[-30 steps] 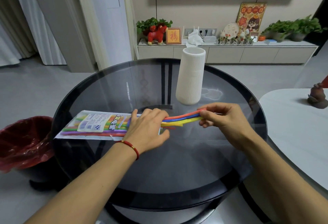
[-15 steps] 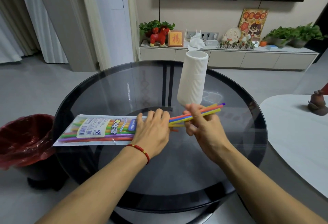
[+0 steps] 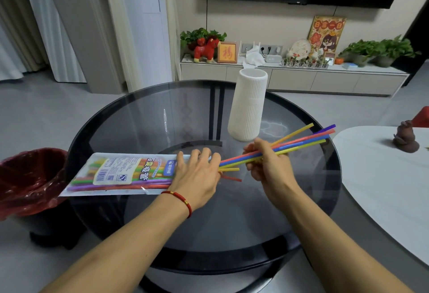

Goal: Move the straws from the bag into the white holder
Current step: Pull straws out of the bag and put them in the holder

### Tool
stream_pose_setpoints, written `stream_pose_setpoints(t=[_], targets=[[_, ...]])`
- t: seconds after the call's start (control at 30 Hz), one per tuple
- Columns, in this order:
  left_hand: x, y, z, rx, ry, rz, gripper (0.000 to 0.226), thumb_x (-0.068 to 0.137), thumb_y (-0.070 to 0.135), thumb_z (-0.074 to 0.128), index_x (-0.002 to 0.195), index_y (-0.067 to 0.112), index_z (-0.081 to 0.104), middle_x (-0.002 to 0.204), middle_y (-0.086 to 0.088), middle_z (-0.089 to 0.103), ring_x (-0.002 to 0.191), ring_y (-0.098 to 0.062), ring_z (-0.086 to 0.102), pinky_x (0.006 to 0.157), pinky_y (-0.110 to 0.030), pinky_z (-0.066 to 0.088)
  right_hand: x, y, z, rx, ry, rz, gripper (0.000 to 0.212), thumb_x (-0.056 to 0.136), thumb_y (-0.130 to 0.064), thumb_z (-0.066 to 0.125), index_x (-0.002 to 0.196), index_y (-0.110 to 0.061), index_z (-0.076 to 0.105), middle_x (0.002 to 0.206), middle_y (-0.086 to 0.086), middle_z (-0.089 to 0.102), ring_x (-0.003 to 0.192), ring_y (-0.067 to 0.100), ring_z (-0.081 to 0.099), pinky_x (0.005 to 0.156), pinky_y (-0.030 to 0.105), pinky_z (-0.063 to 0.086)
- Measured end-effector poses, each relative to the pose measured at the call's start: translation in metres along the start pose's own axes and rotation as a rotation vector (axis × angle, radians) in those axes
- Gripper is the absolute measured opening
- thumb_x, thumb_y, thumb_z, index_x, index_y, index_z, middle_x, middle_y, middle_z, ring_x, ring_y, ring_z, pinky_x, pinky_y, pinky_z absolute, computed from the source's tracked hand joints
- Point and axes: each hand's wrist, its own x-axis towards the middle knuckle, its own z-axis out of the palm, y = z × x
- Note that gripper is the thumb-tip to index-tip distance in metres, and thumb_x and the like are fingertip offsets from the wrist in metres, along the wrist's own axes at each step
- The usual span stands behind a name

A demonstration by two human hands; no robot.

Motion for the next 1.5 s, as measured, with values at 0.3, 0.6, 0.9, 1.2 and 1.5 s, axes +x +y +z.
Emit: stream_pose_setpoints(t=[0.3,0.6,0.9,1.2,1.5], targets=[[0.001,-0.009,0.013,-0.092,-0.031,-0.009,0.042,0.096,0.054,0.040,0.129,0.028,0.044,0.131,0.002,0.046,0.121,-0.023,0.046,0.104,-0.052,0.035,0.002,-0.041,-0.031,-0.262,0.148,-0.307,0.032,0.093,-0.016,0.056,0.064,-0.012,0.070,0.064,0.008,0.072,0.049,0.014,0.062,0.043,0.022,0.049],[0.000,-0.011,0.011,-0.114,-0.066,0.000,0.044,0.097,0.047,0.045,0.136,0.029,0.044,0.137,0.000,0.040,0.127,-0.024,0.041,0.108,-0.052,0.030,0.013,-0.139,-0.008,-0.909,0.057,-0.696,0.038,0.096,-0.021,0.048,0.066,-0.011,0.069,0.063,-0.003,0.070,0.056,0.009,0.068,0.059,0.029,0.058],[-0.002,-0.011,0.010,-0.099,-0.056,0.003,0.040,0.095,0.045,0.041,0.129,0.026,0.050,0.132,-0.003,0.043,0.120,-0.027,0.045,0.102,-0.051,0.034,0.011,-0.071,0.005,-1.096,-0.062,-0.534,0.038,0.100,-0.023,0.055,0.082,0.008,0.069,0.078,0.025,0.072,0.072,0.040,0.070,0.071,0.055,0.060],[-0.001,-0.012,0.010,-0.110,-0.077,0.011,0.038,0.098,0.044,0.039,0.131,0.026,0.049,0.137,-0.003,0.043,0.126,-0.026,0.044,0.106,-0.053,0.032,0.018,-0.056,-0.008,-0.780,0.060,-0.396,0.042,0.103,-0.020,0.053,0.068,-0.007,0.071,0.066,0.005,0.073,0.054,0.012,0.065,0.056,0.026,0.058],[-0.001,-0.010,0.008,-0.103,-0.097,-0.003,0.039,0.099,0.044,0.039,0.132,0.026,0.048,0.140,-0.003,0.041,0.129,-0.026,0.042,0.109,-0.054,0.032,0.019,-0.044,-0.019,-0.817,0.049,-0.231,0.037,0.101,-0.021,0.055,0.073,-0.002,0.069,0.056,0.013,0.067,0.041,0.016,0.062,0.045,0.026,0.057]])
